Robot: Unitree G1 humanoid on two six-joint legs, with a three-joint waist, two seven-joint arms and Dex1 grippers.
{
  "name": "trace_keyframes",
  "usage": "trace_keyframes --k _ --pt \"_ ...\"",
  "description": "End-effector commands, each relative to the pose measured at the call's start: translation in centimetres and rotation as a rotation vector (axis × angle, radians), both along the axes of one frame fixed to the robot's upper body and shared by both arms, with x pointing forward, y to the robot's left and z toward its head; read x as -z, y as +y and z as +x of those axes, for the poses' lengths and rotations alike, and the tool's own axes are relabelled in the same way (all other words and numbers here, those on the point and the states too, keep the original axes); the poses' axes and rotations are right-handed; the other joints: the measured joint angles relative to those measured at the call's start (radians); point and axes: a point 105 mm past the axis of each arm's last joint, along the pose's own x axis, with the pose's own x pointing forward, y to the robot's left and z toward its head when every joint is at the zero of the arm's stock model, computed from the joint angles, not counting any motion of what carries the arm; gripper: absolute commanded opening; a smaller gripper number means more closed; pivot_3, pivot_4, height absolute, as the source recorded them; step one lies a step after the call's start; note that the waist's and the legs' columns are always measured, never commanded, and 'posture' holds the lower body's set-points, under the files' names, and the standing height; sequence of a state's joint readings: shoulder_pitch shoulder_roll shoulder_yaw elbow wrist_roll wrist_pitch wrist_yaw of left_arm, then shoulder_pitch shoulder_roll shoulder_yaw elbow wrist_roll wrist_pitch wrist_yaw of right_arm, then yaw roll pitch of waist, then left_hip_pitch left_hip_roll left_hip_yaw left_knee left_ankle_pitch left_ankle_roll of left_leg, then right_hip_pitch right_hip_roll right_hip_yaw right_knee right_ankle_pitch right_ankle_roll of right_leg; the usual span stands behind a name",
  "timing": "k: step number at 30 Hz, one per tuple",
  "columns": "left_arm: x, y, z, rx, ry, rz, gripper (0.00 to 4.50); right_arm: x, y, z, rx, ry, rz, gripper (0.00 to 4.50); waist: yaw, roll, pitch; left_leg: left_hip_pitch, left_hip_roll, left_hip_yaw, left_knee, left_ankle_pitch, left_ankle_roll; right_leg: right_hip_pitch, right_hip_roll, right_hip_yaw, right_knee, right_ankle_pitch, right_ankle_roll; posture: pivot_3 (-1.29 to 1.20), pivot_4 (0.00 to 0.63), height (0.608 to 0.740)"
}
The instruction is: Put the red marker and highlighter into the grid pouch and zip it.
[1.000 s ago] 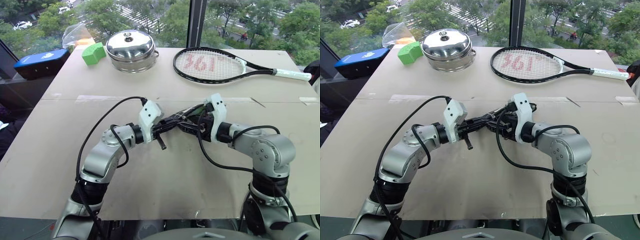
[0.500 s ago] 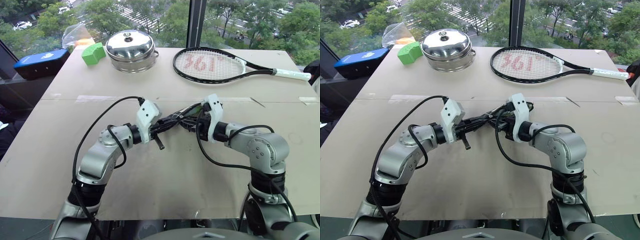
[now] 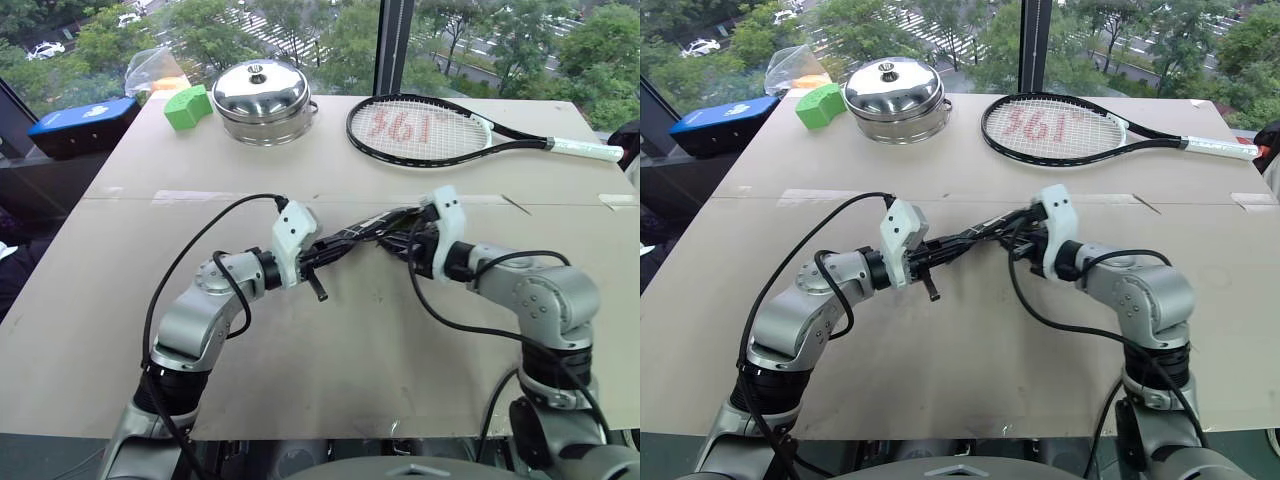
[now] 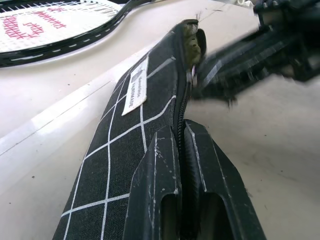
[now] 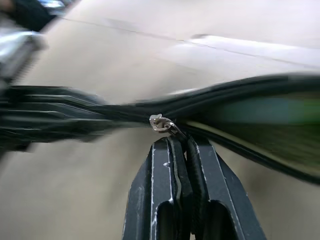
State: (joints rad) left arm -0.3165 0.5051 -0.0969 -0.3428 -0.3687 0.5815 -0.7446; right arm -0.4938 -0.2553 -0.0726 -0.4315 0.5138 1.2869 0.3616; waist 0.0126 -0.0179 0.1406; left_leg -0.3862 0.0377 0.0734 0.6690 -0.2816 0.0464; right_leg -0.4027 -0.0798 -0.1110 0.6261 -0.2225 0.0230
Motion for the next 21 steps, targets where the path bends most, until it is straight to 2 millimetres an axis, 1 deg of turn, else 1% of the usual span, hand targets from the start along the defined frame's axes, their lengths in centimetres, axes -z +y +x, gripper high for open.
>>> trace_keyframes --k 1,5,7,8,10,11,13,15,16,17,18,19,20,21 --pt "-1.4 -0.1 -0.4 0.018 -0.058 -0.011 0.00 -1.4 -3.8 1.0 0.158 -0.083 -0.096 0.05 0.001 0.000 0.000 0.000 0.000 0.000 0.000 0.000 0.000 0.000 0.000 0.000 0.000 0.000 0.000 0.00 0.150 0.740" --pt "-1.2 0.1 -0.3 0.013 -0.064 0.003 0.00 -1.8 -9.6 2.2 0.373 -0.132 -0.315 0.05 0.002 0.000 0.000 -0.001 0.000 0.000 0.000 0.000 0.000 0.000 0.000 0.000 0.000 0.000 0.000 0.00 0.150 0.740" --pt "-1.0 0.0 -0.2 0.023 -0.082 0.026 0.00 -2.0 -11.1 2.2 0.415 -0.147 -0.382 0.05 0.001 0.000 0.000 -0.001 0.000 0.001 0.000 0.000 0.000 -0.001 0.000 0.000 -0.001 0.000 0.000 0.00 0.150 0.740" --pt "-0.9 -0.1 -0.2 0.029 -0.088 0.034 0.00 -2.1 -11.5 2.1 0.422 -0.148 -0.390 0.05 0.000 0.000 0.000 0.000 0.000 0.001 0.000 0.000 0.000 -0.001 0.000 0.001 -0.001 0.000 0.000 0.00 0.150 0.740" --pt "-0.7 -0.5 -0.1 0.056 -0.131 0.069 0.00 -2.3 -10.9 1.4 0.359 -0.170 -0.403 0.05 0.001 0.000 0.000 0.000 0.000 0.001 -0.001 0.000 0.000 -0.001 0.000 0.002 -0.001 0.000 0.000 0.00 0.150 0.740" --pt "-0.6 -0.8 -0.1 0.073 -0.156 0.086 0.00 -2.3 -10.5 1.0 0.327 -0.169 -0.391 0.05 0.001 0.000 0.000 -0.001 0.000 0.001 -0.001 0.000 0.000 -0.001 0.000 0.002 -0.001 0.000 0.000 0.00 0.150 0.740" --pt "-0.3 -1.4 0.1 0.116 -0.222 0.127 0.00 -2.4 -9.1 0.2 0.247 -0.194 -0.299 0.05 0.003 0.000 0.000 -0.001 0.000 0.001 -0.001 -0.002 0.003 -0.001 0.000 0.002 -0.001 0.000 0.000 0.00 0.150 0.740" --pt "0.1 -2.0 0.3 0.172 -0.285 0.171 0.00 -1.9 -9.1 -0.6 0.208 -0.208 -0.321 0.62 0.005 0.000 0.000 0.000 0.000 0.001 -0.001 -0.003 0.005 -0.001 0.000 0.002 -0.001 0.000 0.000 0.00 0.150 0.740" --pt "0.5 -2.1 0.3 0.224 -0.323 0.198 0.34 -1.2 -9.6 -1.2 0.185 -0.215 -0.376 0.81 0.007 0.000 0.000 -0.001 0.000 0.001 0.000 -0.003 0.005 -0.001 0.000 0.001 -0.001 0.000 0.000 0.00 0.150 0.740" --pt "0.7 -1.9 0.4 0.252 -0.344 0.210 0.75 -0.7 -10.0 -1.8 0.164 -0.221 -0.410 1.37 0.011 0.000 0.000 -0.001 0.000 0.001 0.000 -0.003 0.006 -0.001 0.000 0.000 -0.001 0.000 0.000 0.00 0.150 0.740" --pt "0.9 -1.4 0.3 0.278 -0.346 0.218 0.91 -0.6 -10.2 -2.6 0.140 -0.232 -0.403 1.60 0.012 0.000 0.000 -0.002 0.000 0.001 0.000 -0.004 0.006 -0.001 -0.001 0.000 -0.002 0.000 0.000 0.00 0.150 0.740" --pt "1.0 -0.8 0.3 0.284 -0.338 0.212 1.24 -0.5 -10.6 -3.2 0.132 -0.241 -0.395 1.96 0.013 0.000 0.000 -0.002 0.000 0.001 0.000 -0.004 0.007 -0.001 -0.001 0.000 -0.003 0.000 0.000 0.00 0.150 0.740" --pt "0.8 0.0 0.4 0.265 -0.314 0.181 1.75 -0.6 -11.1 -3.9 0.123 -0.256 -0.396 2.52 0.011 0.000 0.000 -0.002 -0.001 0.001 0.000 -0.004 0.008 -0.001 -0.001 0.000 -0.004 0.000 0.000 0.00 0.150 0.740" --pt "0.6 0.8 0.3 0.253 -0.284 0.147 2.08 -0.6 -11.7 -4.6 0.117 -0.270 -0.401 2.79 0.011 0.000 0.000 -0.003 0.000 0.001 0.000 -0.004 0.008 -0.001 -0.001 0.000 -0.004 0.000 0.000 0.00 0.150 0.740"
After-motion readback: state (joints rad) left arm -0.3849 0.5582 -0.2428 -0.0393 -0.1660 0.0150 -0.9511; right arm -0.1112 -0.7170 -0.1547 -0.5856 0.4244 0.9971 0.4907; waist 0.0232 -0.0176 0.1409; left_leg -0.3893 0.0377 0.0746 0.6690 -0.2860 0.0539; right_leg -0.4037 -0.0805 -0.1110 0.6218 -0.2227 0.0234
